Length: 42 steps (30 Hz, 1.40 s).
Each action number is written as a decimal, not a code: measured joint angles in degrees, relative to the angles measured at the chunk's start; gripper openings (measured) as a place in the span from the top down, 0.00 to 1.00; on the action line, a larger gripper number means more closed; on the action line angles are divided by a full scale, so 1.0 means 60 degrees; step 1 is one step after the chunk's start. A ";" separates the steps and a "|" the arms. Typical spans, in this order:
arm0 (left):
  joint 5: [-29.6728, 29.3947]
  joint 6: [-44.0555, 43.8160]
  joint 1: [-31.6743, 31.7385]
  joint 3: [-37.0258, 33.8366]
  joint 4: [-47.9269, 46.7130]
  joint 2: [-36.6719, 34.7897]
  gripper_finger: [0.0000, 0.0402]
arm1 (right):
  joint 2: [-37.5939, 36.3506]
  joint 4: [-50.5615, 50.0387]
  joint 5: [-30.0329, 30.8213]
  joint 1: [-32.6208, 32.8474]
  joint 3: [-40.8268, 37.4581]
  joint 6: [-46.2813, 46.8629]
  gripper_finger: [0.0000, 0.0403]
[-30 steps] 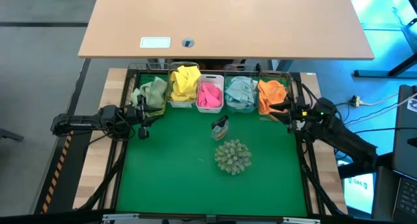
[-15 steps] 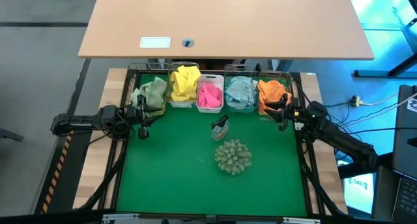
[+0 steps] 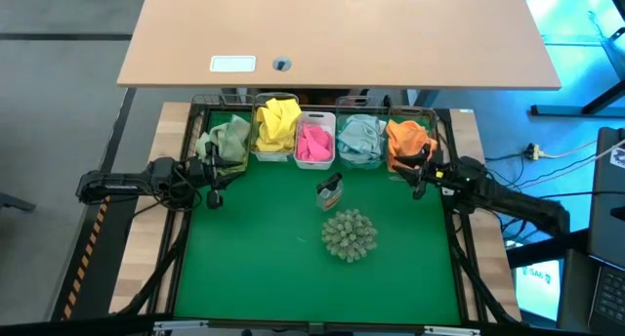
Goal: Sort microfiber towel by color & place in baskets
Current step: Return to Home Position
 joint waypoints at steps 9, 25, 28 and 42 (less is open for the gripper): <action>-0.0002 0.0061 0.0003 0.0000 0.0108 0.0000 0.72 | 0.0160 0.0012 0.2241 0.2272 0.0000 -0.0457 0.60; -0.0036 -0.0049 0.0000 0.0000 0.0086 0.0004 0.72 | 0.0229 -0.0313 0.1814 0.2409 0.0004 -0.0865 0.60; -0.0040 0.0040 0.0000 0.0000 0.0086 0.0004 0.72 | 0.0229 -0.0321 0.1807 0.2409 0.0004 -0.0865 0.60; -0.0051 0.0064 0.0003 0.0000 0.0086 0.0004 0.72 | 0.0213 -0.0335 0.1803 0.2409 0.0004 -0.0854 0.60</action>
